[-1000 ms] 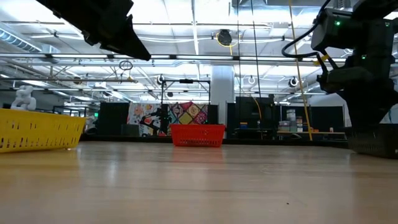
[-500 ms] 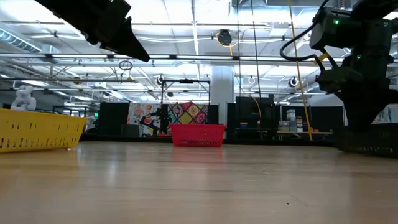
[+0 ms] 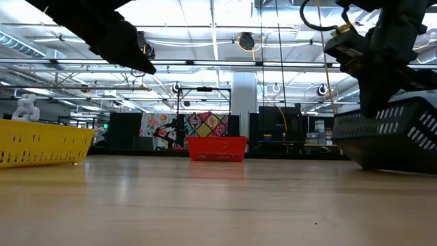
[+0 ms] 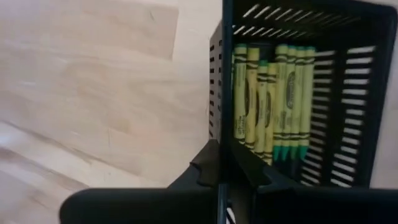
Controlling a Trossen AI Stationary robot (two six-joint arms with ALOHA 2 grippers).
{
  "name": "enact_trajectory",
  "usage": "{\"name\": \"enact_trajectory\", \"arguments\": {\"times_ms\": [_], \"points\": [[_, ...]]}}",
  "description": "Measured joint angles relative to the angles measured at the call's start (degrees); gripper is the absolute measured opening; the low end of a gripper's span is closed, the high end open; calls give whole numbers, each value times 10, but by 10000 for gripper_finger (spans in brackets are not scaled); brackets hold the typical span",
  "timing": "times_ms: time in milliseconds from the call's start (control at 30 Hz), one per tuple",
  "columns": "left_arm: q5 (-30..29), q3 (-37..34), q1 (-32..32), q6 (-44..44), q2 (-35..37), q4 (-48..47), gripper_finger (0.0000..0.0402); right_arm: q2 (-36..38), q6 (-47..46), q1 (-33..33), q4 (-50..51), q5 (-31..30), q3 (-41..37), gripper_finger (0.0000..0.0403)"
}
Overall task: Sort crayons
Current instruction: Adjust the black basket, then adjust the yellow basket
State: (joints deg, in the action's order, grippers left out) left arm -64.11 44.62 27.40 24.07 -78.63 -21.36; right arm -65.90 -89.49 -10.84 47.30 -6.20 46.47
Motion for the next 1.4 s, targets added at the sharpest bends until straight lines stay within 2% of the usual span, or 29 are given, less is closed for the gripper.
{"name": "enact_trajectory", "arguments": {"times_ms": [100,300,400,533,667,767,867,933,1000,1067,1167,1233,1400], "points": [[-17,0,0,17,0,-28,144,-51,-41,-24,1,-9,24,1],[-46,0,0,88,0,-109,144,-125,-101,-45,-33,-76,54,7],[-53,0,0,138,0,-152,144,-144,-103,-47,-56,-88,57,27],[-56,0,3,189,0,-189,144,-152,-90,-47,-77,-88,57,76],[-58,0,12,192,0,-186,144,-127,-1,-45,-105,-89,57,132],[-58,0,16,204,0,-186,144,-95,98,-37,-104,-88,73,159],[-58,0,16,206,0,-170,144,-65,246,-22,-107,-94,89,170],[-47,2,11,198,0,-161,144,-55,347,-12,-127,-120,93,171],[8,16,-5,167,0,-164,144,-54,425,-8,-152,-154,92,168],[115,40,-32,122,0,-172,144,-59,487,-6,-180,-180,86,165],[277,79,-75,57,0,-205,144,-80,568,-2,-193,-178,78,163],[351,105,-98,21,0,-266,144,-97,608,-1,-188,-180,78,163],[473,169,-144,-77,1,-474,144,-133,666,-2,-180,-180,78,163]]}}
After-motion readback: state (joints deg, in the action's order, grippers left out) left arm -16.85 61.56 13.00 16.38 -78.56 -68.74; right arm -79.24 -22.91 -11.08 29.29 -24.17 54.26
